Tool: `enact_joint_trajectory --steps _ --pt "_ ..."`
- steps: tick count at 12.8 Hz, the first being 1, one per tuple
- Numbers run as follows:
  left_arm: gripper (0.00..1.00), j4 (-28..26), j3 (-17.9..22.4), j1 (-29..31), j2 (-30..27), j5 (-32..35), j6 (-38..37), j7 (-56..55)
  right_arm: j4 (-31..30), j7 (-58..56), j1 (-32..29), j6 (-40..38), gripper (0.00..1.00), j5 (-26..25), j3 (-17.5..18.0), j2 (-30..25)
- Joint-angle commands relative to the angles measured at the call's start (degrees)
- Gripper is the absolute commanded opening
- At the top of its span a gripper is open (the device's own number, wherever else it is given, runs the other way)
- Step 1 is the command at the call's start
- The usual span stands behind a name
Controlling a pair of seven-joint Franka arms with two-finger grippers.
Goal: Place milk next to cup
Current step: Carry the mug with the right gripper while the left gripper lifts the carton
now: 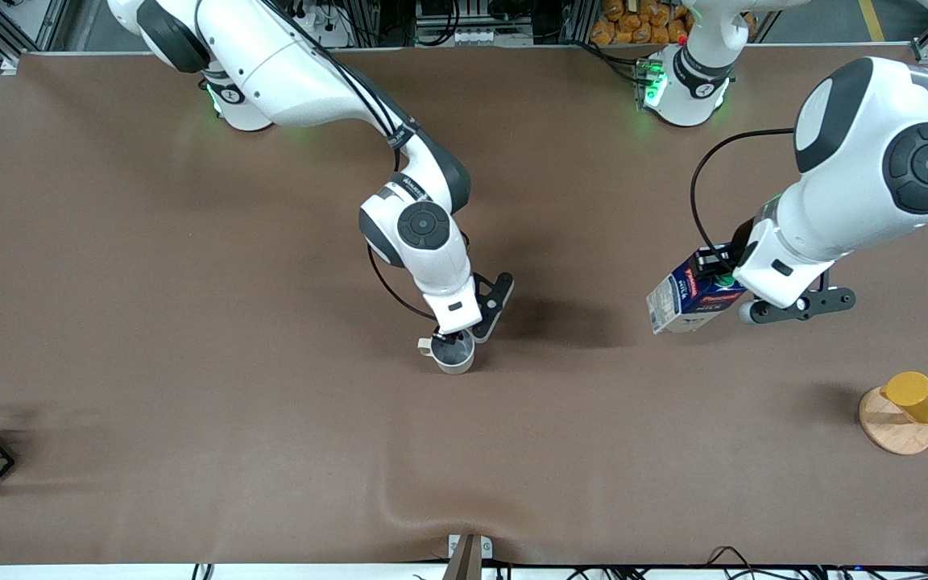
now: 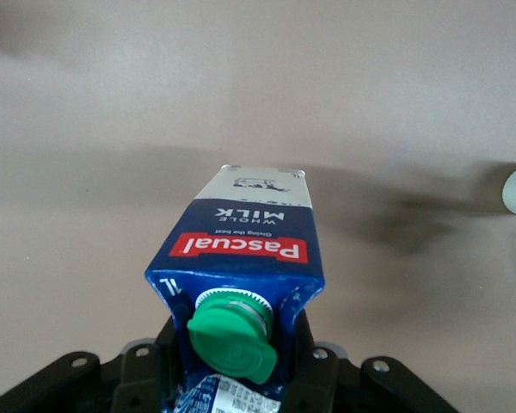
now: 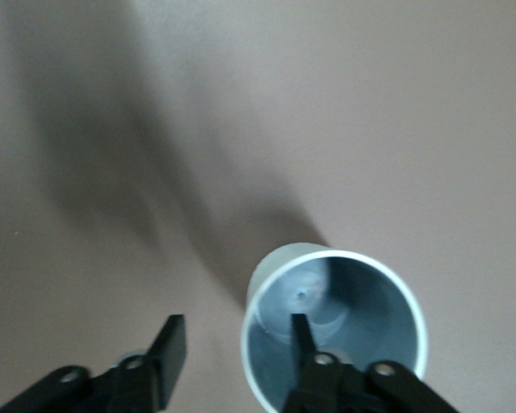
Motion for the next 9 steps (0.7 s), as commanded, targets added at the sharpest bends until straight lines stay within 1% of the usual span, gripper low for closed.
enact_joint_trajectory --steps 1,4,6,7,9 --pt "0.51 0.4 -2.3 0.1 -0.3 -1.0 -1.1 -4.2 0.7 0.6 -0.6 -1.3 1.00 -0.4 0.2 -2.0" --pt "0.51 0.8 -7.3 -0.7 1.5 -0.9 -0.7 -10.7 0.5 0.7 -3.3 -5.7 1.00 -0.1 0.3 -6.3" --pt "0.51 3.2 -7.8 -4.8 3.9 -0.7 -0.4 -13.5 -0.2 0.7 -8.2 -11.8 1.00 0.2 0.4 -10.0" --pt "0.51 4.4 -7.8 -6.7 5.4 -0.6 0.1 -14.7 -1.6 0.6 -10.8 -14.5 1.00 0.2 0.4 -12.1" --pt "0.51 6.3 -7.8 -10.3 8.2 -0.6 2.0 -15.0 -7.7 0.8 -15.9 -15.7 1.00 0.2 0.4 -18.1"
